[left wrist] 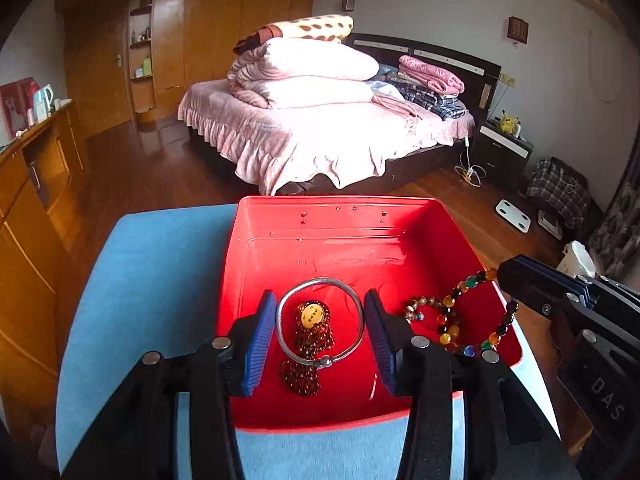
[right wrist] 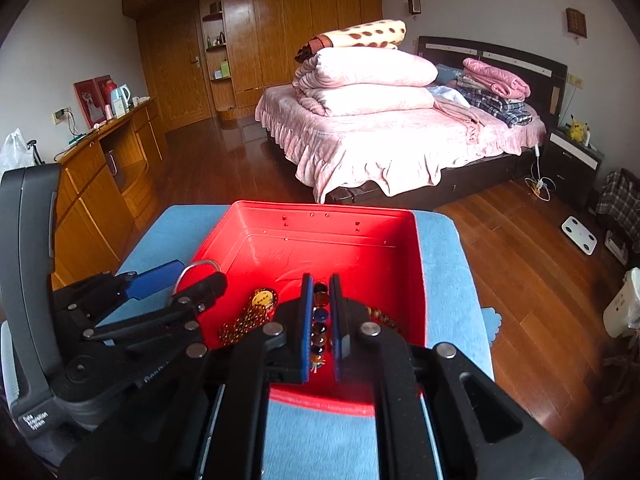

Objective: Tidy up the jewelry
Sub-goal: 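Lower both held bracelets into the red tin and open both tools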

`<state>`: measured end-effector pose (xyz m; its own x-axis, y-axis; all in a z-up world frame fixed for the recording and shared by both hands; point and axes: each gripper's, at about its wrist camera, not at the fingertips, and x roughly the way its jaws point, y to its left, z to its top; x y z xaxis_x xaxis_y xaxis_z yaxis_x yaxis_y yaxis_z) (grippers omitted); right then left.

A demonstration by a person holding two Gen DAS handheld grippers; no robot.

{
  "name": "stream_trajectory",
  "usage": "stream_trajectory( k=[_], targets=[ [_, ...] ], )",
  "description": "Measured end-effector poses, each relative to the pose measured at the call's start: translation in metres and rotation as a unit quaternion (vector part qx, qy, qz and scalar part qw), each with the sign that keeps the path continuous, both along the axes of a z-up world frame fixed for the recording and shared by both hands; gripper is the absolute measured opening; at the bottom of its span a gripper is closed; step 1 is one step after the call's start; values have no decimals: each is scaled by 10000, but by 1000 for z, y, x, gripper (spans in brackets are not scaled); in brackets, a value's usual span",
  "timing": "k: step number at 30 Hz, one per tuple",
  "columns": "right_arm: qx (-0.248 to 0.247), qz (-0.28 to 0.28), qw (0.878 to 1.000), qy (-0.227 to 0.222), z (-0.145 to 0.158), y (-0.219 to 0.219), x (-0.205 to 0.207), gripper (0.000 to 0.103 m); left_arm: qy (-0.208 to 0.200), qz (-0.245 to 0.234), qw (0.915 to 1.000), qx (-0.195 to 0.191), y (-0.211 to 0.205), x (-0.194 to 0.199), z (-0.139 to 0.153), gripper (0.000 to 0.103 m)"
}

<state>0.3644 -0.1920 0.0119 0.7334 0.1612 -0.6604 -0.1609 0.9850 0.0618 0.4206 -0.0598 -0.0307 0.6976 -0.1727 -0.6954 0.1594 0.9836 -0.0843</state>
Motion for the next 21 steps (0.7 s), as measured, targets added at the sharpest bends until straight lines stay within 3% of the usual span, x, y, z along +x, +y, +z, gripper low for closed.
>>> stream_trajectory(
  k=[10, 13, 14, 19, 21],
  targets=[
    [110, 79, 9987, 500, -43, 1, 37, 7, 351, 44, 9994, 67, -2, 27, -35, 45],
    [-39, -114, 9983, 567, -50, -2, 41, 13, 389, 53, 9992, 107, -3, 28, -38, 46],
    [-124, -177, 9981, 577, -51, -3, 42, 21, 390, 51, 9992, 92, -2, 27, -38, 49],
    [-216, -344, 9985, 366, -48, -15, 29, 22, 102, 66, 9998, 136, 2, 14, -23, 58],
    [-280, -404, 9985, 256, -46, -19, 21, 22, -67, 93, 9998, 157, 5, 4, -16, 68]
  ],
)
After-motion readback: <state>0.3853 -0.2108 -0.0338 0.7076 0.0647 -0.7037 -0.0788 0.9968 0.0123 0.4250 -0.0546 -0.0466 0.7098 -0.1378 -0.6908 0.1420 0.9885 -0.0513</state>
